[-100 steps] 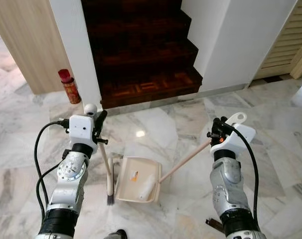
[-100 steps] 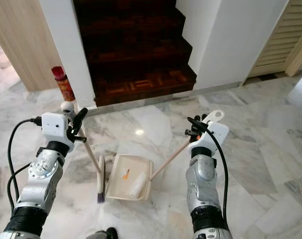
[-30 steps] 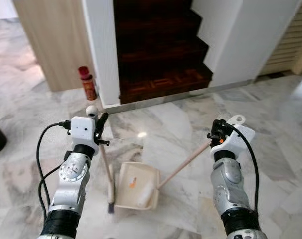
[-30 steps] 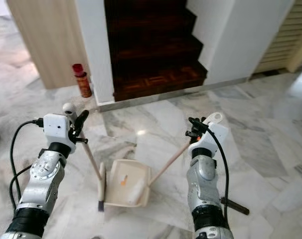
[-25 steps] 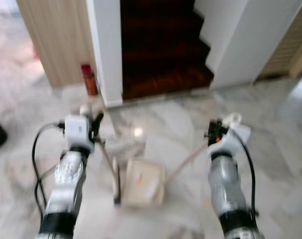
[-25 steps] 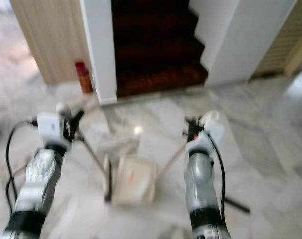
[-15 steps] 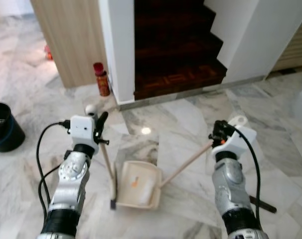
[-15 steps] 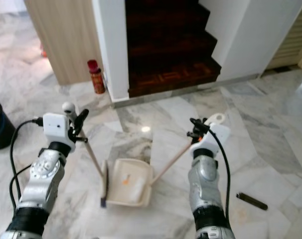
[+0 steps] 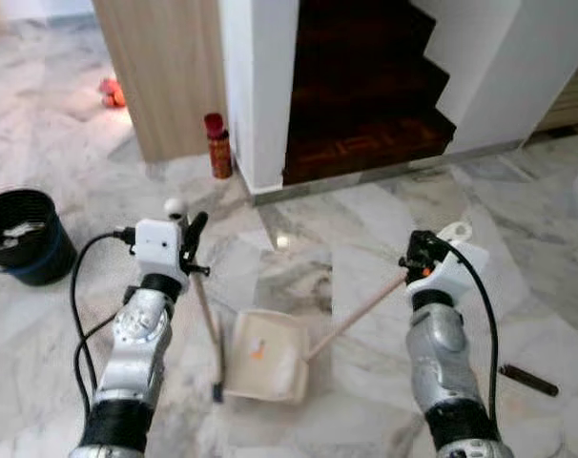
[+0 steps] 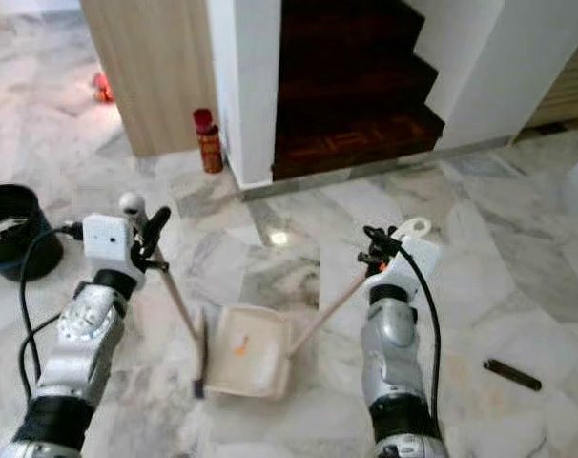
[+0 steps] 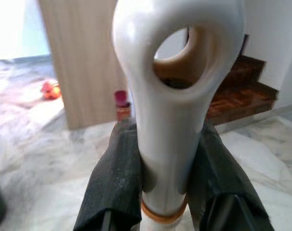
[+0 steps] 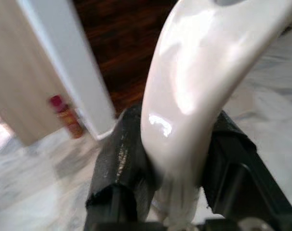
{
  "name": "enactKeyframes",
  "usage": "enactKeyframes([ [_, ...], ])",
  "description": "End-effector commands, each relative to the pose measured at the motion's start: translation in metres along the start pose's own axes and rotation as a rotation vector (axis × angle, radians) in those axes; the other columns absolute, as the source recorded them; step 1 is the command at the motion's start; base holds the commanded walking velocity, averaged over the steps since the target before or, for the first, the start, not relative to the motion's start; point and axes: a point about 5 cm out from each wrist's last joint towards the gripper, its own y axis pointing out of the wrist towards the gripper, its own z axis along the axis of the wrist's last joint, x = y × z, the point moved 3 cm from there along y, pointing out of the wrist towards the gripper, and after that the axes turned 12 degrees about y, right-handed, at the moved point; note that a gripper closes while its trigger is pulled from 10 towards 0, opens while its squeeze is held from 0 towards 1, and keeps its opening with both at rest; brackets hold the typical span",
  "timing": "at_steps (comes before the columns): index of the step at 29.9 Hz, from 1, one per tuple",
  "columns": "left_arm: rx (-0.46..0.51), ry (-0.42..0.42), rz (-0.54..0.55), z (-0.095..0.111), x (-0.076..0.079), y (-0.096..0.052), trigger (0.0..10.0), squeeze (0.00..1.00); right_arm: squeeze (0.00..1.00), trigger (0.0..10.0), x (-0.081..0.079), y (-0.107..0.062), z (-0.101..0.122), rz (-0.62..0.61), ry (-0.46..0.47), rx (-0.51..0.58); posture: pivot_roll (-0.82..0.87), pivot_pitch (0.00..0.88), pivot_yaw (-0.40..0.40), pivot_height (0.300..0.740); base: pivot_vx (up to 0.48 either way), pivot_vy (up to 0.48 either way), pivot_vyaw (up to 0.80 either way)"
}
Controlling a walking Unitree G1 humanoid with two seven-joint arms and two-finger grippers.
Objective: Sweep floor
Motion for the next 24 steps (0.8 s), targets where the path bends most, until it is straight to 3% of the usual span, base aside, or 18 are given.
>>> enactKeyframes([
  [1,0.057,0.022,-0.006,0.0154,0.0015,0.0064,10.0,0.0,0.0,10.0,-0.0025,0.0039,0.0126,0.007,0.042,0.048,-0.03,0.088,-0.052,0.74,0.0,0.431,0.0],
  [24,0.054,0.025,-0.001,0.0155,0.0001,0.0063,10.0,0.0,0.0,10.0,-0.0032,0.0038,0.0115,0.013,0.042,0.04,-0.04,0.1,-0.052,0.74,0.0,0.429,0.0],
])
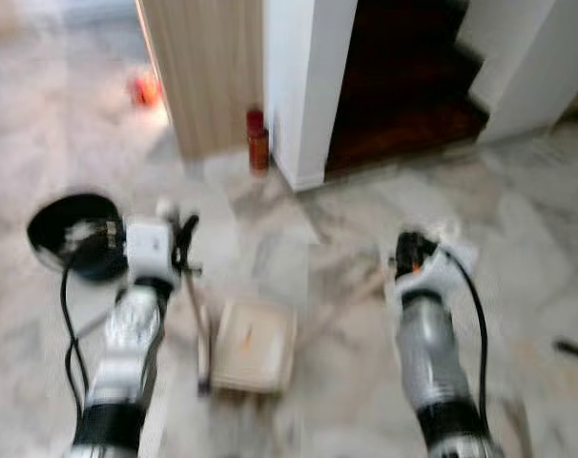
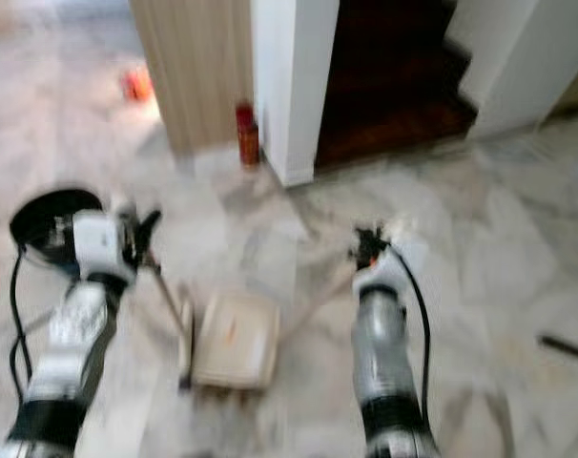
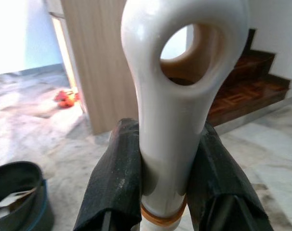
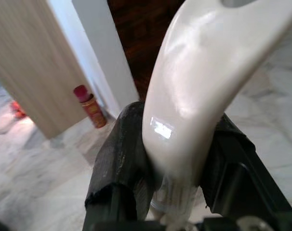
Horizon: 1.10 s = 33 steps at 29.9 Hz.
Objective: Sweep floor
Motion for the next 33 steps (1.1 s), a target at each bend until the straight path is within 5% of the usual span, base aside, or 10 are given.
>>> enactKeyframes([
  [1,0.03,0.0,0.015,0.0078,-0.0061,0.0019,10.0,0.0,0.0,10.0,-0.0088,0.003,0.0092,0.021,0.019,0.039,-0.03,0.102,-0.052,0.74,0.0,0.431,0.0],
  [33,0.026,0.008,0.017,0.0078,-0.009,0.0019,10.0,0.0,0.0,10.0,-0.012,0.003,0.0092,0.032,0.015,0.044,-0.03,0.107,-0.051,0.74,0.0,0.42,0.0],
])
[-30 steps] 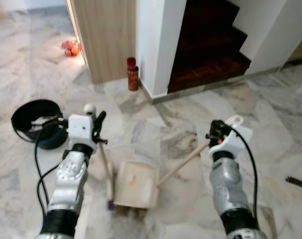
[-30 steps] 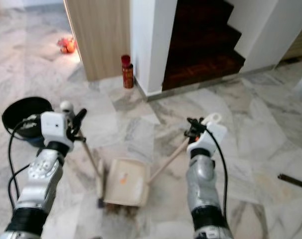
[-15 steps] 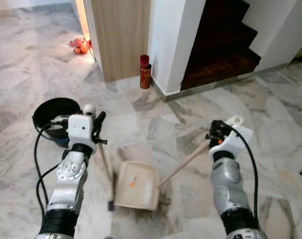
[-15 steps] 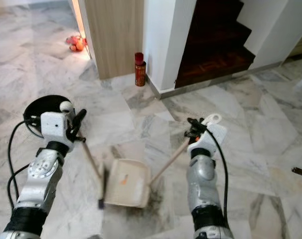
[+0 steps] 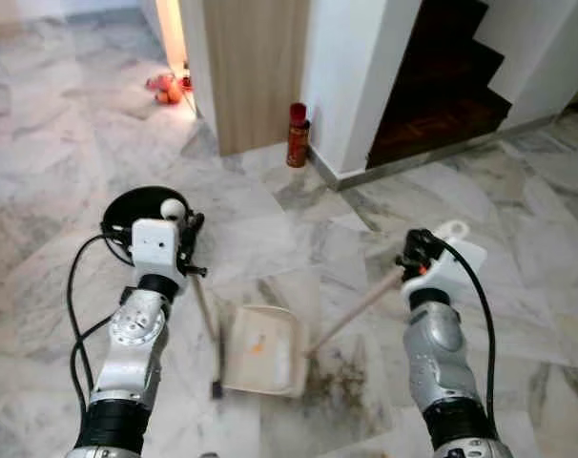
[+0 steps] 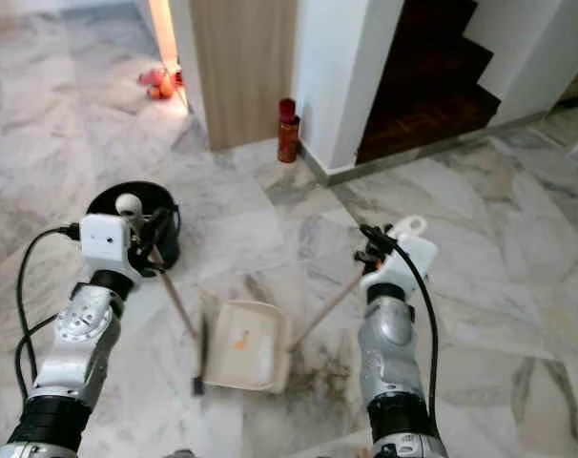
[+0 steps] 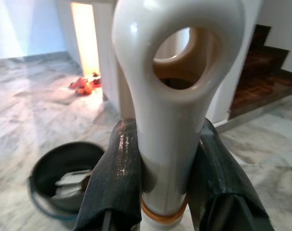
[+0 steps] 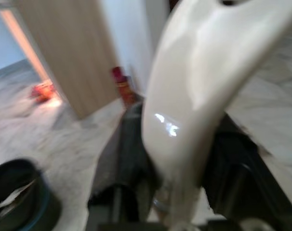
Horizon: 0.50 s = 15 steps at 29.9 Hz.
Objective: Sweep floor
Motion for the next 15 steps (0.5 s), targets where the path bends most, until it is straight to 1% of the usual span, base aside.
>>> enactKeyframes([
  [1,0.05,0.024,0.0,0.0129,0.0005,0.004,10.0,0.0,0.0,10.0,-0.004,0.0041,0.0137,0.014,0.042,0.054,-0.03,0.107,-0.051,0.74,0.0,0.398,0.0],
  [4,0.051,0.025,0.001,0.0133,0.0005,0.0042,10.0,0.0,0.0,10.0,-0.0041,0.004,0.0134,0.016,0.043,0.052,-0.03,0.107,-0.051,0.74,0.0,0.318,0.0],
  [15,0.062,0.034,-0.004,0.0153,0.0009,0.0042,10.0,0.0,0.0,10.0,-0.0059,0.0041,0.0117,0.025,0.035,0.046,-0.02,0.099,-0.051,0.74,0.0,0.0,0.0],
])
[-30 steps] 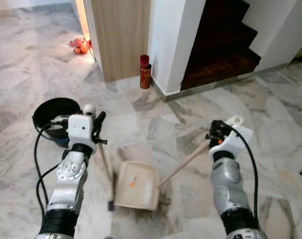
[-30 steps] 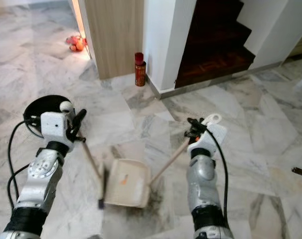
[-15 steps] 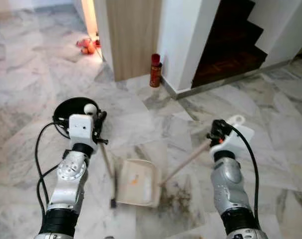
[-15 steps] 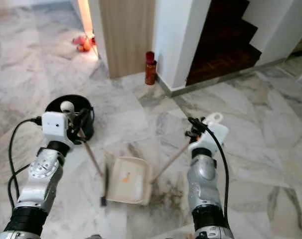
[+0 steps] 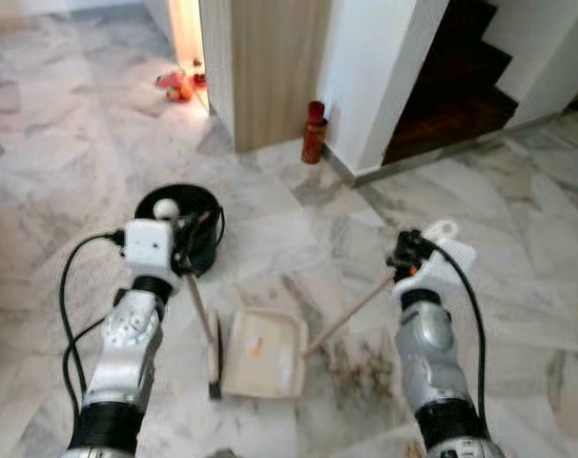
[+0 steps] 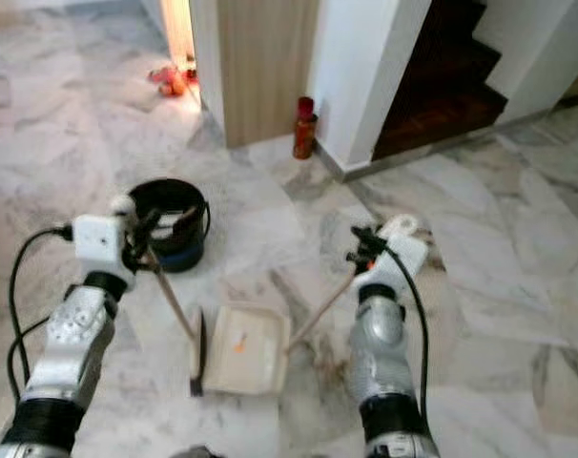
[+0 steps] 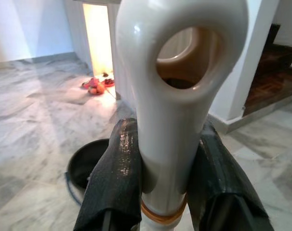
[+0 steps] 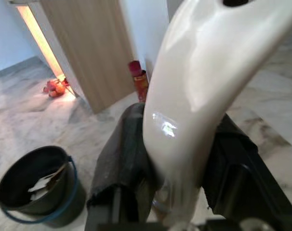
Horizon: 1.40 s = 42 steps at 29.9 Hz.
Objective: Sweep floor
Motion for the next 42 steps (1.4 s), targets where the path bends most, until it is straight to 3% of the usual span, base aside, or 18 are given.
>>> enactKeyframes([
  [1,0.065,0.017,-0.005,0.0156,0.0028,0.0042,10.0,0.0,0.0,10.0,0.0003,0.0027,0.011,0.003,0.028,0.044,-0.02,0.096,-0.05,0.74,0.0,0.0,0.0],
  [7,0.067,0.019,-0.007,0.0165,0.0036,0.0049,10.0,0.0,0.0,10.0,-0.0005,0.0029,0.0113,0.013,0.021,0.045,-0.02,0.096,-0.05,0.74,0.0,0.0,0.15],
  [17,0.056,0.017,-0.012,0.0149,0.0045,0.0049,10.0,0.0,0.0,10.0,-0.0003,0.0029,0.011,0.015,0.018,0.042,-0.03,0.093,-0.051,0.74,0.0,0.0,0.71],
  [33,0.038,0.025,-0.006,0.0116,0.0026,0.0047,10.0,0.0,0.0,10.0,-0.0009,0.0026,0.0092,0.018,0.023,0.033,-0.02,0.098,-0.05,0.74,0.0,0.0,0.08],
  [42,0.033,0.034,0.002,0.0107,0.0008,0.0048,10.0,0.0,0.0,10.0,-0.0025,0.0025,0.0099,0.033,0.009,0.035,-0.02,0.099,-0.048,0.74,0.272,0.0,0.33],
])
